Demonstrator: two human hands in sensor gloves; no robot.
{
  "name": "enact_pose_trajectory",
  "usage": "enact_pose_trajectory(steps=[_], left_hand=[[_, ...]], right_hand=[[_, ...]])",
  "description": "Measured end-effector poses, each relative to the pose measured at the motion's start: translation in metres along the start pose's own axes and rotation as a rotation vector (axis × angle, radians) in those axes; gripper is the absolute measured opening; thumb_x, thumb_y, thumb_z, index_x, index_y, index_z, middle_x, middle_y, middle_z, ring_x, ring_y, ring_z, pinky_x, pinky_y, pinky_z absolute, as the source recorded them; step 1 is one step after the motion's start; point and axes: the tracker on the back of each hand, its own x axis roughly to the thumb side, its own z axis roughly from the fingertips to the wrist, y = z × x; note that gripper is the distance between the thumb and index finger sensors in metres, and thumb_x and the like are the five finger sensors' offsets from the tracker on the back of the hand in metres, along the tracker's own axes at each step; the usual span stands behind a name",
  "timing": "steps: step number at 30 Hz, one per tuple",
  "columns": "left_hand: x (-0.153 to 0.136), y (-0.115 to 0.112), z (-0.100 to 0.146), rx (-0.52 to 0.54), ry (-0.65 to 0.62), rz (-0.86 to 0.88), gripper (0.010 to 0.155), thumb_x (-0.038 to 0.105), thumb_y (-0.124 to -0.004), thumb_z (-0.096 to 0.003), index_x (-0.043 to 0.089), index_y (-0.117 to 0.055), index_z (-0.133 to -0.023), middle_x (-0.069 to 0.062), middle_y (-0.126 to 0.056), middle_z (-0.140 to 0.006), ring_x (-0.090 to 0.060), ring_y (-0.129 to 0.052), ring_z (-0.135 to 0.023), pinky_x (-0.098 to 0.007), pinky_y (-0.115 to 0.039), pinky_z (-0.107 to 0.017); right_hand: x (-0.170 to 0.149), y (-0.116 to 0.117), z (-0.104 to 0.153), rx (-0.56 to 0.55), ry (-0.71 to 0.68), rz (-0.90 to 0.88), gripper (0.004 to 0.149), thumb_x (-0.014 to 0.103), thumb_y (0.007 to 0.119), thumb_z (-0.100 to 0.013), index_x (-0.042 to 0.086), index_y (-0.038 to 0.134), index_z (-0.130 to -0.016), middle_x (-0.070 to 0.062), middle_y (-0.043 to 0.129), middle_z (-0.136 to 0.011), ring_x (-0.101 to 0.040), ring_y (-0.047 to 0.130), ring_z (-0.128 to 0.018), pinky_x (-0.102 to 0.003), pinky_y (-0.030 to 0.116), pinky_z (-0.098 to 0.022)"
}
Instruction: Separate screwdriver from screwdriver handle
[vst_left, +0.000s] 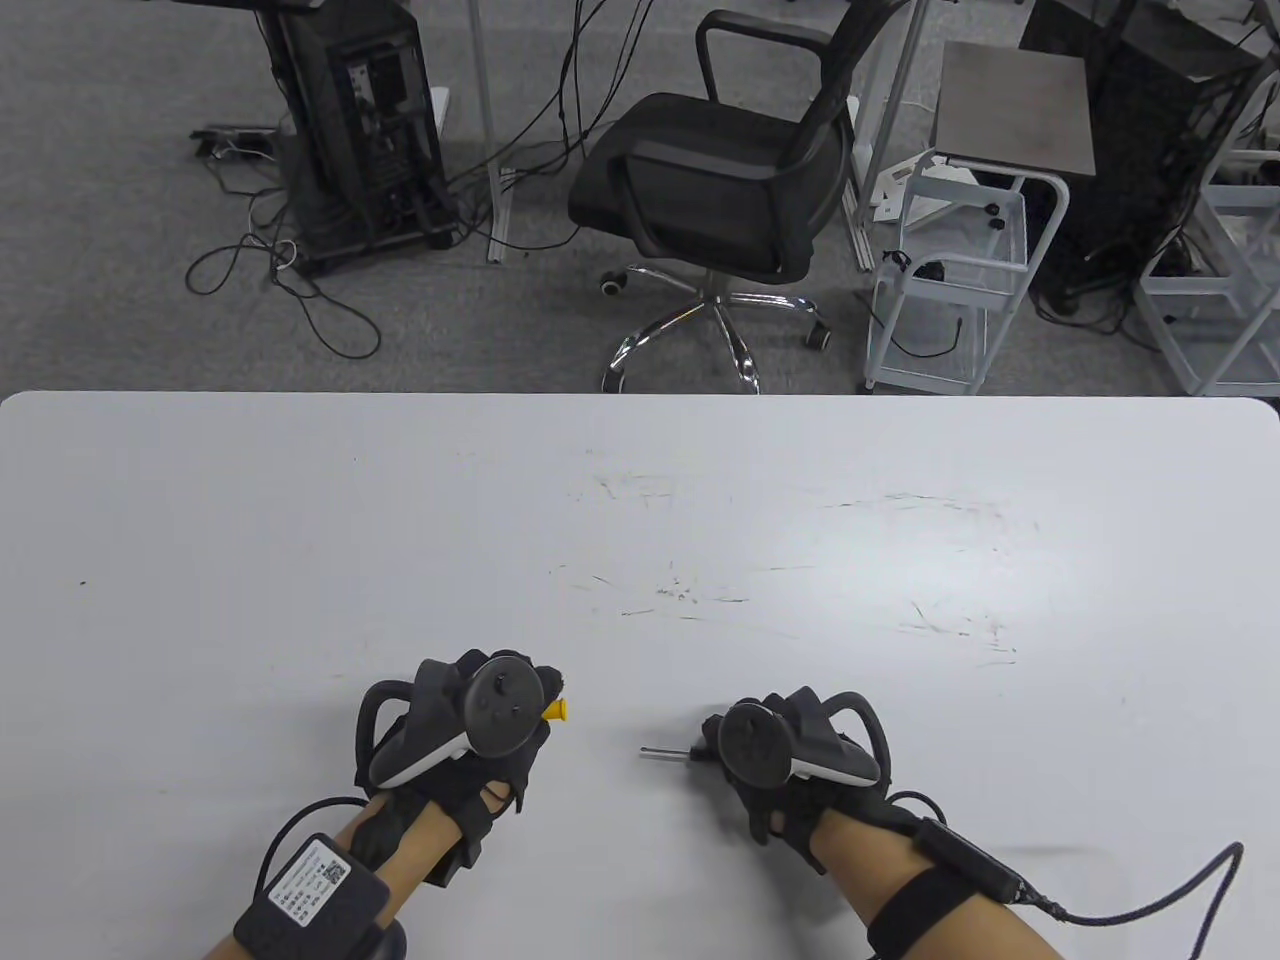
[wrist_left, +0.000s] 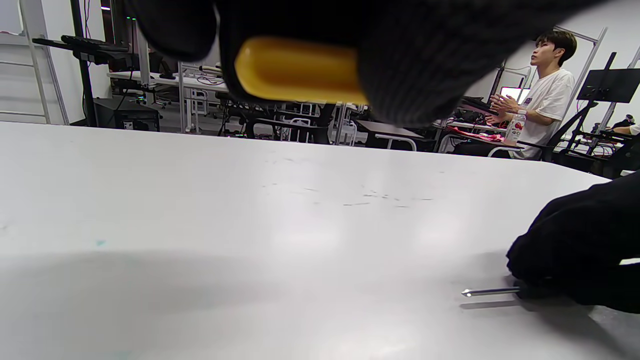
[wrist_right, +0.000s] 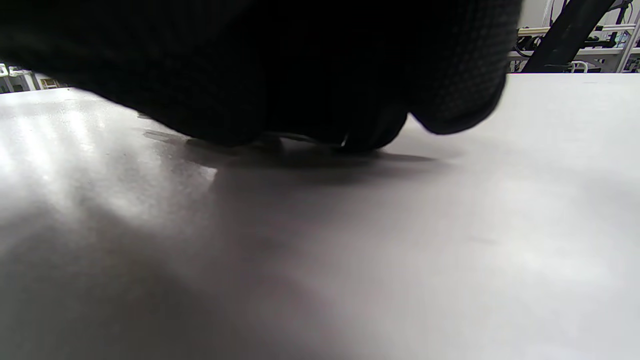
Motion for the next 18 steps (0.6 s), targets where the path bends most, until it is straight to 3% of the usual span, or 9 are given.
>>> enact_pose_trajectory(steps=[18], left_hand=[[0.0005,-0.0003,-0.0003,-0.003,0.003,-0.004,0.054,0.036,-0.087,-0.0450,0.031,-0.073,-0.096,0.000,-0.071,-0.098,-0.032,-0.081,-0.082,-0.056,-0.062,-0.072]], right_hand=[[-0.0004,-0.0006,-0.0002,0.013,0.004,0.003,0.051,0.032,0.085,-0.054,0.014,0.071,-0.100,-0.007,0.073,-0.095,-0.038,0.085,-0.072,-0.052,0.077,-0.054]])
